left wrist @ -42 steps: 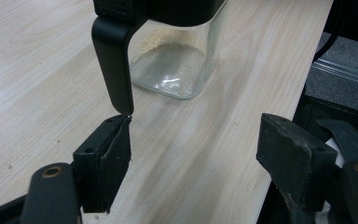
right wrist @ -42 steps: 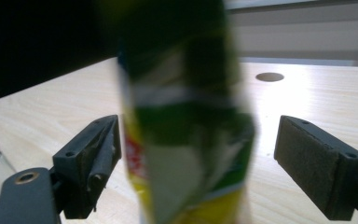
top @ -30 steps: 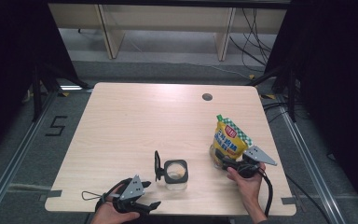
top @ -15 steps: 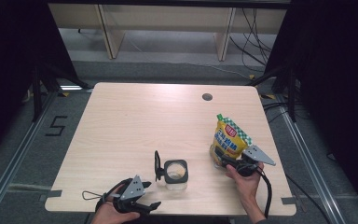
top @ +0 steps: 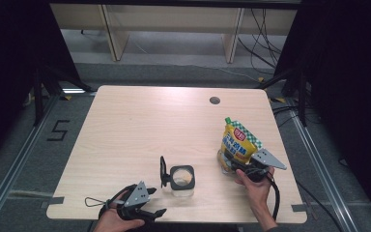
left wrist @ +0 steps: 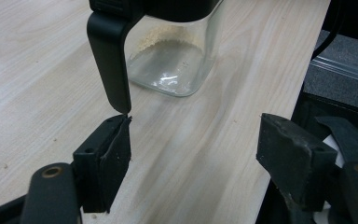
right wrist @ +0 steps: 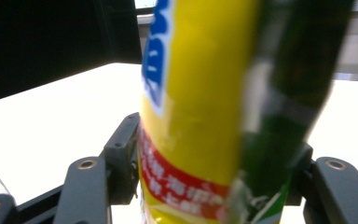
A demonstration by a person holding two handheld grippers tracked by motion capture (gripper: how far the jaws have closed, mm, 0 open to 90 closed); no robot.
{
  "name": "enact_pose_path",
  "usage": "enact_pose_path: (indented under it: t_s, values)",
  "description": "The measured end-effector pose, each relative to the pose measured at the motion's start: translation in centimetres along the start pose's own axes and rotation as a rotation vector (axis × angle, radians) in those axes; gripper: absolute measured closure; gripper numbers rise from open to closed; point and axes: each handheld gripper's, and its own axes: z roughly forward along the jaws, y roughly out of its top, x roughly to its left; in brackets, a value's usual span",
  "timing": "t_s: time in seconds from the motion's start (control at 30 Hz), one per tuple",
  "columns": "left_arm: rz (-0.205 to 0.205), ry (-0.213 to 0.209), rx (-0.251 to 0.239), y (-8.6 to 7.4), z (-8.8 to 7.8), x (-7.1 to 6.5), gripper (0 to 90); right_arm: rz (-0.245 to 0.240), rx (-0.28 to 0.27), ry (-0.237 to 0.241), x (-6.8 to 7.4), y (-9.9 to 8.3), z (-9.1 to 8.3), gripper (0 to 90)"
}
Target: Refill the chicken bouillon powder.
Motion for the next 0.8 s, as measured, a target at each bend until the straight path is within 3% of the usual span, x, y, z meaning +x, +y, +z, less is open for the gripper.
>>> enact_pose_path:
  t_s: [0.03, 0.1, 0.13, 0.17, 0.2, 0.23, 0.27, 0.37, 0.43, 0.5, 0.57, 0.6, 0.67, 0.73, 0.77, 0.8]
  values:
    - [0.003, 0.003, 0.002, 0.0, 0.0, 0.0, 25.6, -0.027, 0.013, -0.004, 0.1, 0.3, 0.0, 41.6]
    - [0.003, 0.005, 0.001, 0.0, -0.1, 0.1, 25.6, -0.022, 0.008, -0.005, 0.3, 0.4, 0.0, 41.7]
    - [-0.003, 0.008, -0.009, 0.0, 0.0, 0.0, 25.6, -0.048, 0.024, 0.006, 0.4, 0.6, 0.0, 42.0]
    - [0.018, 0.023, 0.003, 0.0, -0.1, 0.2, 25.6, -0.056, 0.029, 0.004, 0.5, 0.7, -0.1, 42.3]
    - [0.006, 0.033, -0.024, -0.1, 0.0, 0.0, 25.6, -0.062, 0.041, 0.010, 0.6, 0.9, -0.2, 42.7]
    - [0.002, 0.030, -0.020, 0.0, 0.0, 0.0, 25.6, -0.062, 0.043, 0.030, 0.7, 1.0, -0.2, 42.9]
    - [-0.006, 0.024, -0.028, -0.1, 0.0, 0.0, 25.6, -0.073, 0.046, 0.019, 0.8, 1.1, -0.2, 43.1]
    - [0.017, 0.023, -0.007, 0.0, -0.1, 0.2, 25.6, -0.061, 0.071, 0.028, 1.1, 1.4, -0.8, 43.2]
    - [-0.004, 0.017, -0.015, 0.0, -0.2, 0.1, 25.6, -0.088, 0.082, 0.035, 1.3, 1.8, -1.4, 43.3]
    - [0.016, 0.042, -0.010, 0.0, -0.2, 0.3, 25.6, -0.134, 0.087, 0.041, 1.7, 2.3, -2.0, 43.4]
    - [0.019, 0.035, -0.002, -0.1, -0.3, 0.4, 25.6, -0.182, 0.092, 0.049, 2.1, 2.9, -2.6, 43.4]
    - [-0.006, 0.019, -0.008, 0.0, -0.3, 0.3, 25.6, -0.208, 0.079, 0.048, 2.3, 3.1, -2.8, 43.4]
    - [0.016, 0.051, -0.014, -0.1, -0.3, 0.4, 25.5, -0.253, 0.091, 0.061, 2.9, 3.6, -3.4, 43.5]
    - [0.001, 0.047, -0.026, -0.1, -0.3, 0.4, 25.5, -0.310, 0.107, 0.075, 3.6, 3.9, -4.2, 43.5]
    - [0.013, 0.041, -0.004, -0.1, -0.5, 0.5, 25.5, -0.348, 0.113, 0.079, 3.8, 4.0, -4.6, 43.5]
    - [0.013, 0.035, 0.003, -0.1, -0.5, 0.6, 25.5, -0.345, 0.132, 0.088, 4.2, 3.9, -5.1, 43.5]
